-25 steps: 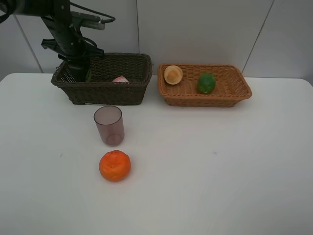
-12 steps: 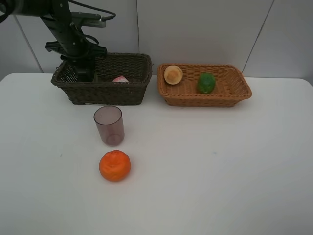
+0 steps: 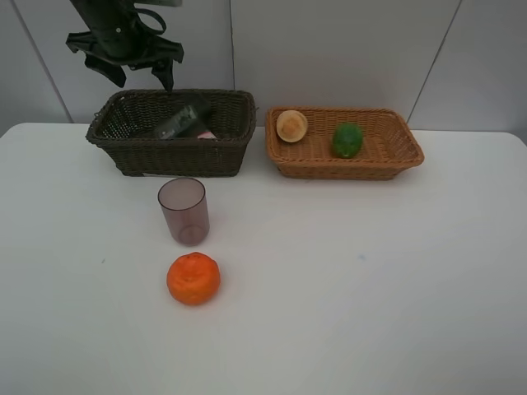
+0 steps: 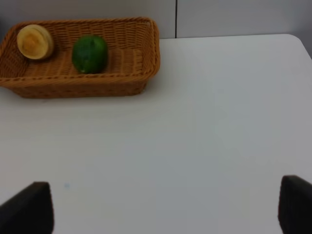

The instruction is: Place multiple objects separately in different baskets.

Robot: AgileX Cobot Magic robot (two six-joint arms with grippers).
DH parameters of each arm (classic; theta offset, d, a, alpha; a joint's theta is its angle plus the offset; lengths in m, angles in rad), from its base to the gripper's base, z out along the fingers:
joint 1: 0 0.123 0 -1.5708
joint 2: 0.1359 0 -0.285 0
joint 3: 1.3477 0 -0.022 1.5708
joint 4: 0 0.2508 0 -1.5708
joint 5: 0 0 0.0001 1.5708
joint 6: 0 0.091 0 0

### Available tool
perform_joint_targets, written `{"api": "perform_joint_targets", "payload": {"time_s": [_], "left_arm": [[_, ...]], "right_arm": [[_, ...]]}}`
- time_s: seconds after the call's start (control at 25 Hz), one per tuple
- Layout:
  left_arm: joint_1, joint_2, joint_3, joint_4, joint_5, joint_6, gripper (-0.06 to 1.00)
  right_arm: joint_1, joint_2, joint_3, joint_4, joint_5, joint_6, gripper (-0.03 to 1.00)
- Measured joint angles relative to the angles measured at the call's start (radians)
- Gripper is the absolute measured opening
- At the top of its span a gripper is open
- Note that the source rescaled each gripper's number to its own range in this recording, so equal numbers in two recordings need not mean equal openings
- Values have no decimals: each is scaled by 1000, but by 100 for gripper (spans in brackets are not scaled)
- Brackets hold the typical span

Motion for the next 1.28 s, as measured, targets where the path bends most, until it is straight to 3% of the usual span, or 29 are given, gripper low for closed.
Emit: {"api": "perform_joint_targets", "payload": {"time_s": [0.16, 0.32, 0.8, 1.28], "left_arm": [[-44, -48, 4, -5, 113, 0, 98], [-88, -114, 98, -7, 130, -21, 98], [-174, -317, 572, -60, -72, -143, 98], [-202, -357, 738, -74, -176, -211, 98]], "right_arm": [[0, 0, 0, 0, 0, 0, 100], [0, 0, 0, 0, 0, 0, 100], [0, 0, 0, 0, 0, 0, 100], [0, 0, 0, 0, 0, 0, 100]]}}
